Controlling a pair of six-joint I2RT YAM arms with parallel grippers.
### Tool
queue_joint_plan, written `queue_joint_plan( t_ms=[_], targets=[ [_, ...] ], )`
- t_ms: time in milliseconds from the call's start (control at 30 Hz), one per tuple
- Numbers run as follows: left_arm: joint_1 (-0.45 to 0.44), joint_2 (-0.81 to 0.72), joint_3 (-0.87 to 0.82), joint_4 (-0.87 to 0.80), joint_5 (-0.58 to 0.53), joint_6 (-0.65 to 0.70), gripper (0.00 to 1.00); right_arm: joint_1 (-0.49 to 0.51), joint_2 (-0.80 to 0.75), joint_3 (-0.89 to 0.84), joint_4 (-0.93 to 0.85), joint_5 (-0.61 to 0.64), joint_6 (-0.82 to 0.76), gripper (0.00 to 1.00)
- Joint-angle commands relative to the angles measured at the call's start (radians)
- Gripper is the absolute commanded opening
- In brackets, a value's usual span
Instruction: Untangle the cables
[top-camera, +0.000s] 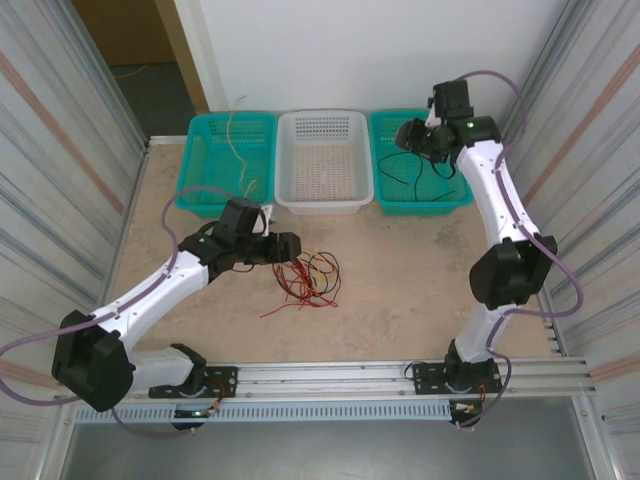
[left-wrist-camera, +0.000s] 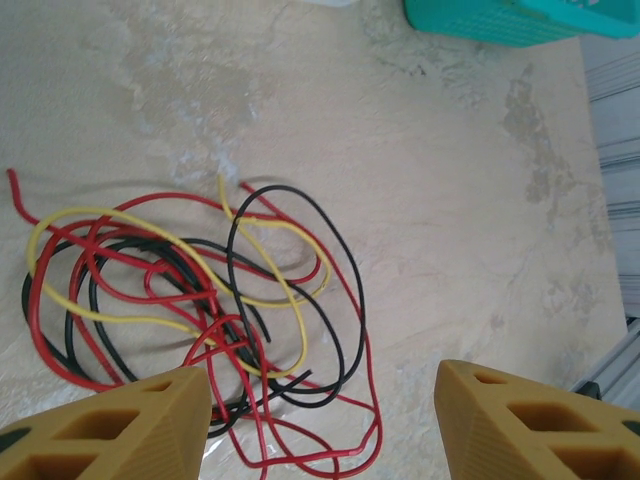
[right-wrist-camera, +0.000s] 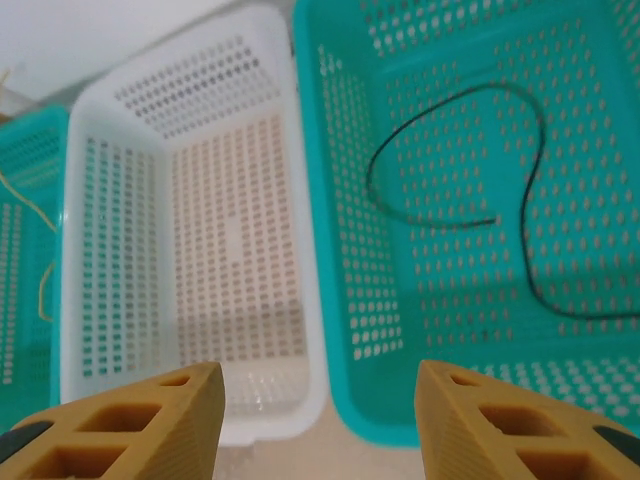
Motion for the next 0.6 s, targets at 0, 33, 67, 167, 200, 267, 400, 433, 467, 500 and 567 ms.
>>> queue_joint_plan(
  t_ms=[0, 33, 67, 167, 200, 267, 400, 433, 467, 500, 567],
  targets=[
    [0.011, 0.026, 0.034, -0.030, 0.029, -0.004, 0.61, 0.117, -0.167, -0.150, 0.008, 0.064, 0.064, 0.53],
    [0.011, 0.033, 0.026, -0.021, 0.029, -0.007, 0.61, 0.163, -0.211, -0.215, 0.021, 0.085, 0.083, 0.53],
    [0.012, 0.041, 0.017, -0.010, 0.025, -0.014, 0.61, 0.207, -0.251, -0.271, 0.030, 0.110, 0.101, 0.54],
    [0.019, 0.084, 0.016, 0.000, 0.038, -0.034, 0.58, 0.375, -0.374, -0.467, 0.065, 0.200, 0.155, 0.58],
    [0.021, 0.098, 0.021, -0.004, 0.055, -0.034, 0.56, 0.422, -0.417, -0.537, 0.075, 0.229, 0.183, 0.60],
    [0.020, 0.102, 0.014, 0.004, 0.072, -0.023, 0.55, 0.500, -0.470, -0.664, 0.112, 0.238, 0.243, 0.62],
    [0.024, 0.068, -0.041, -0.002, 0.044, -0.003, 0.56, 0.603, -0.498, -0.820, 0.173, 0.222, 0.343, 0.62],
    [0.024, 0.059, -0.052, -0.008, 0.037, -0.003, 0.56, 0.619, -0.488, -0.829, 0.178, 0.215, 0.356, 0.62],
    [0.026, 0.052, -0.069, -0.013, 0.030, -0.008, 0.56, 0.631, -0.470, -0.834, 0.184, 0.201, 0.366, 0.60],
    [0.028, 0.045, -0.082, -0.016, 0.024, -0.016, 0.56, 0.640, -0.446, -0.833, 0.191, 0.185, 0.376, 0.58],
    [0.032, 0.030, -0.104, -0.016, 0.021, -0.035, 0.55, 0.651, -0.390, -0.826, 0.202, 0.166, 0.409, 0.54]
  ],
)
